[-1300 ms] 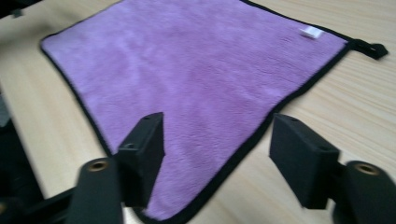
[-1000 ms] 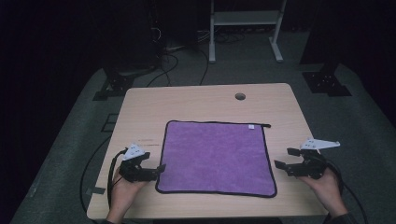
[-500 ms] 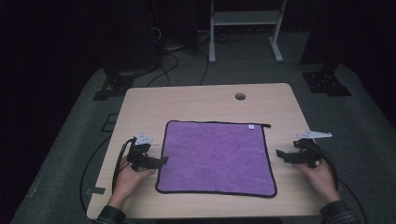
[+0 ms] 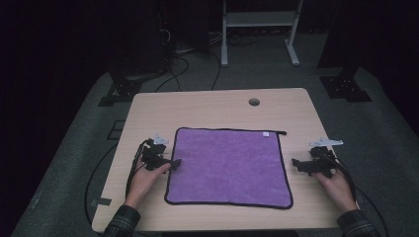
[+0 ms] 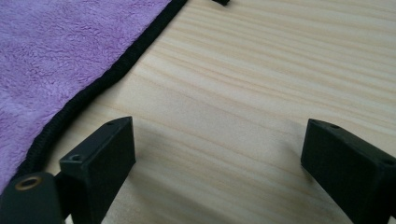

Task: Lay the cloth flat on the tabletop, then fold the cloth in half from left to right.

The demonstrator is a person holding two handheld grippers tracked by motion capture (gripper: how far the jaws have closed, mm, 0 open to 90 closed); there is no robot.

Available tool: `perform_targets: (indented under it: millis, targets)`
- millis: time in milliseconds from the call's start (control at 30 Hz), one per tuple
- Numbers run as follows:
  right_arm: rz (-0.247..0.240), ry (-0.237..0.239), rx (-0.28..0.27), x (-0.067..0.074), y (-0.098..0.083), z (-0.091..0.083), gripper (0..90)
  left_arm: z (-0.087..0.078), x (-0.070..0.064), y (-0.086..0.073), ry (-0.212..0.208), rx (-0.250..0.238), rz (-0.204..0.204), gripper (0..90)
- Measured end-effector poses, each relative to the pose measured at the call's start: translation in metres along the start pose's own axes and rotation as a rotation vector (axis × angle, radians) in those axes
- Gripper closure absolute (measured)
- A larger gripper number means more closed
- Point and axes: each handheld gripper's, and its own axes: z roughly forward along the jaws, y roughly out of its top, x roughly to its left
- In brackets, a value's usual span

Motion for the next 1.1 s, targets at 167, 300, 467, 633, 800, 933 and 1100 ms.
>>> perform_targets:
  millis: [167, 300, 467, 633, 800, 933, 1100]
  targets:
    - [-0.002, 0.003, -0.013, -0.001, -0.002, 0.0, 8.5, 0.001, 0.005, -0.001, -0.011, 0.011, -0.034, 7.1]
    - [-0.012, 0.013, -0.035, -0.001, -0.005, 0.0, 8.4, -0.001, 0.005, -0.001, -0.005, 0.011, -0.039, 13.2]
    - [-0.02, 0.018, -0.036, 0.0, -0.005, 0.0, 8.5, -0.004, -0.001, 0.0, -0.014, 0.0, -0.041, 30.6]
    - [-0.026, 0.026, -0.036, 0.0, -0.004, 0.0, 8.5, -0.004, -0.006, -0.003, -0.011, -0.054, -0.062, 48.6]
    - [-0.031, 0.031, -0.037, 0.001, -0.004, 0.0, 8.5, -0.005, -0.007, -0.003, -0.042, -0.059, -0.074, 62.5]
    - [-0.034, 0.036, -0.035, 0.002, -0.005, 0.0, 8.5, -0.004, -0.008, -0.002, -0.055, -0.056, -0.09, 70.3]
    - [-0.039, 0.039, -0.035, 0.002, -0.005, 0.0, 8.5, -0.004, -0.008, -0.001, -0.091, -0.044, -0.133, 83.3]
